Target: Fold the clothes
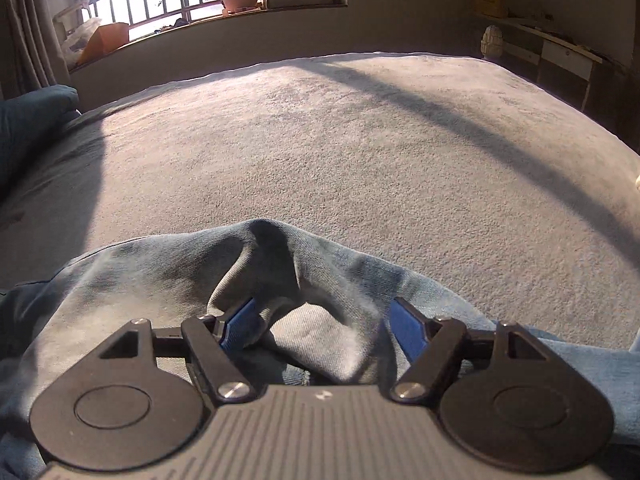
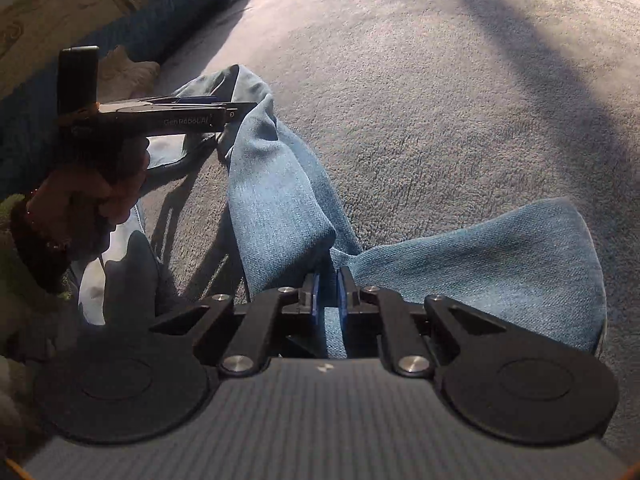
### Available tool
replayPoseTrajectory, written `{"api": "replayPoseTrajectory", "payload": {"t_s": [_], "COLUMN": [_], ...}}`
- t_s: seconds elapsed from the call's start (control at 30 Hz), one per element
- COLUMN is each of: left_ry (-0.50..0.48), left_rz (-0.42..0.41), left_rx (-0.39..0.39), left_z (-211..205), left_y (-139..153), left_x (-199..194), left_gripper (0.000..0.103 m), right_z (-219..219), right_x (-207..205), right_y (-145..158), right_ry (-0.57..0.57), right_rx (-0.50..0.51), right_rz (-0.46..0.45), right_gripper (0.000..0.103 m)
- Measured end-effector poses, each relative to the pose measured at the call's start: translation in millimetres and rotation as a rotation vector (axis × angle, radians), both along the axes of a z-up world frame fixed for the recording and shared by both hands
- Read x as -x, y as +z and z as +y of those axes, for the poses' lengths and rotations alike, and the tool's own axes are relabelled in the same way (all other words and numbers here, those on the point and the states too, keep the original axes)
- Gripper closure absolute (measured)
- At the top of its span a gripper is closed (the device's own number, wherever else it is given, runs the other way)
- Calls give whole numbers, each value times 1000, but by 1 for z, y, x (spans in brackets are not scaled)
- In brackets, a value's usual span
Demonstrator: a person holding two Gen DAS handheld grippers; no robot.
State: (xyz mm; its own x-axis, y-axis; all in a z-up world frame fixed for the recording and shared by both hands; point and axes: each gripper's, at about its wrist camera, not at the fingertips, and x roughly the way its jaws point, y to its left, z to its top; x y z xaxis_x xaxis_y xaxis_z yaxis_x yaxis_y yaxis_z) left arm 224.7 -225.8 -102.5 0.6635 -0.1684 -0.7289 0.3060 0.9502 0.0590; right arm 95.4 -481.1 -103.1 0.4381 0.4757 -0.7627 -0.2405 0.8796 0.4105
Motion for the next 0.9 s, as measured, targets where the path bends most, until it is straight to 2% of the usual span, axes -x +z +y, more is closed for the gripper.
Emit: {"api": "replayPoseTrajectory", "payload": {"t_s": [0.1,0.23,0.37,0.53,0.63,0.7,0.73,0.9], "left_ry": [0,-1,-3,-16,-31,-40,-44,-10], "left_rz": [-19,-26,-39,-56,-59,-61,-63,-88], "left_rx": [1,-2,5,8,18,36,46,79], "left_z": [8,14,16,20,24,29,31,49], "left_y": [-2,-7,-8,-10,-8,-4,-3,8], "left_x": [10,15,18,22,25,28,29,33], "left_gripper": [28,28,28,28,28,29,29,28], "right_z": [2,-14,0,18,30,41,43,46], "right_x": [6,-11,-26,-44,-52,-42,-38,-28], "right_y": [11,28,22,13,10,14,17,42], "right_ry": [32,-18,42,119,171,228,244,242], "right_rx": [18,-53,-31,-3,26,88,102,214], "right_rz": [-50,-129,-107,-79,-72,-108,-126,-277], "right_gripper": [92,89,73,69,70,81,92,95]}}
